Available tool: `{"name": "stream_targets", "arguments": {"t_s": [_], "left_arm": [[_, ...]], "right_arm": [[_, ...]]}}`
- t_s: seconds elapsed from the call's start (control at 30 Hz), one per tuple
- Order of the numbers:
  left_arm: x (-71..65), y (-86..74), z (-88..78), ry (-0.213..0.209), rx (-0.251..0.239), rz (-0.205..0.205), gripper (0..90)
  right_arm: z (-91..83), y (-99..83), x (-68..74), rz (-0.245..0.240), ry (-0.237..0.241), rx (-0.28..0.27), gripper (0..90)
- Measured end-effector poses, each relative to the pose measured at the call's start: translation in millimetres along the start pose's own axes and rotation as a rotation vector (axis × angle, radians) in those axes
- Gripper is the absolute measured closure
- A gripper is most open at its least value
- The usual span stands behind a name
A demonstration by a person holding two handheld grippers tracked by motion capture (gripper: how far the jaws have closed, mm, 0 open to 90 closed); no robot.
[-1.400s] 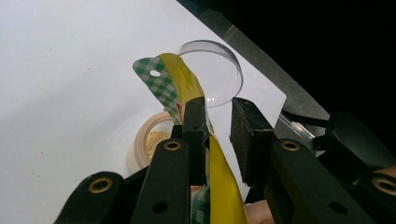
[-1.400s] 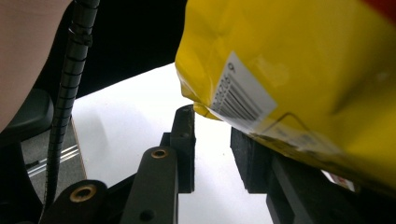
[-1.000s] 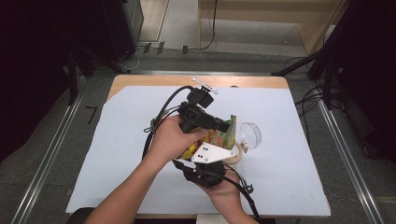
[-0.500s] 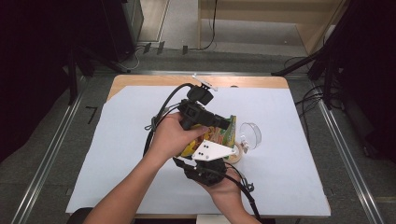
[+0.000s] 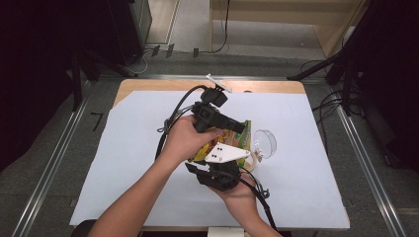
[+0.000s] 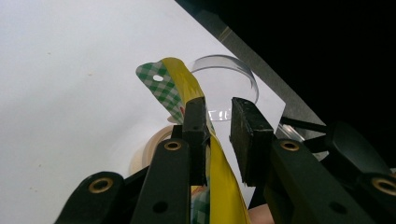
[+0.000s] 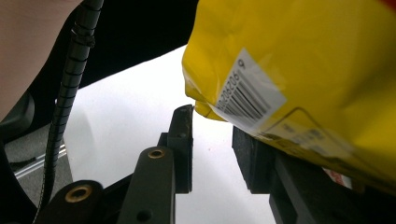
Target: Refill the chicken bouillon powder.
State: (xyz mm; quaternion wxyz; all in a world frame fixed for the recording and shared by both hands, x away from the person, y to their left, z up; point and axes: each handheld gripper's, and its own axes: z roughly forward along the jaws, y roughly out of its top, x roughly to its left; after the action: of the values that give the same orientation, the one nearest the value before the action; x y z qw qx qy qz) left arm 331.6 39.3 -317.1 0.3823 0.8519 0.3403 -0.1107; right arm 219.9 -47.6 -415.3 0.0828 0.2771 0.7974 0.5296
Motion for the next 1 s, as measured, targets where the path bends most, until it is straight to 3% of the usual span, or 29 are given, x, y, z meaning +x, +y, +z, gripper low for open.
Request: {"name": "stream_targets", "arguments": {"t_s": [0.37, 1.0], "left_arm": [[-6.2, -3.1, -4.8, 0.007, -0.016, 0.015, 76.1], [-17.1, -5.3, -5.2, 0.035, -0.001, 0.036, 76.4]], "right_arm": [[-2.1, 1.0, 4.7, -0.013, 0.002, 0.0, 69.5], [-2.4, -2.7, 8.6, -0.012, 0.002, -0.027, 69.7]]}}
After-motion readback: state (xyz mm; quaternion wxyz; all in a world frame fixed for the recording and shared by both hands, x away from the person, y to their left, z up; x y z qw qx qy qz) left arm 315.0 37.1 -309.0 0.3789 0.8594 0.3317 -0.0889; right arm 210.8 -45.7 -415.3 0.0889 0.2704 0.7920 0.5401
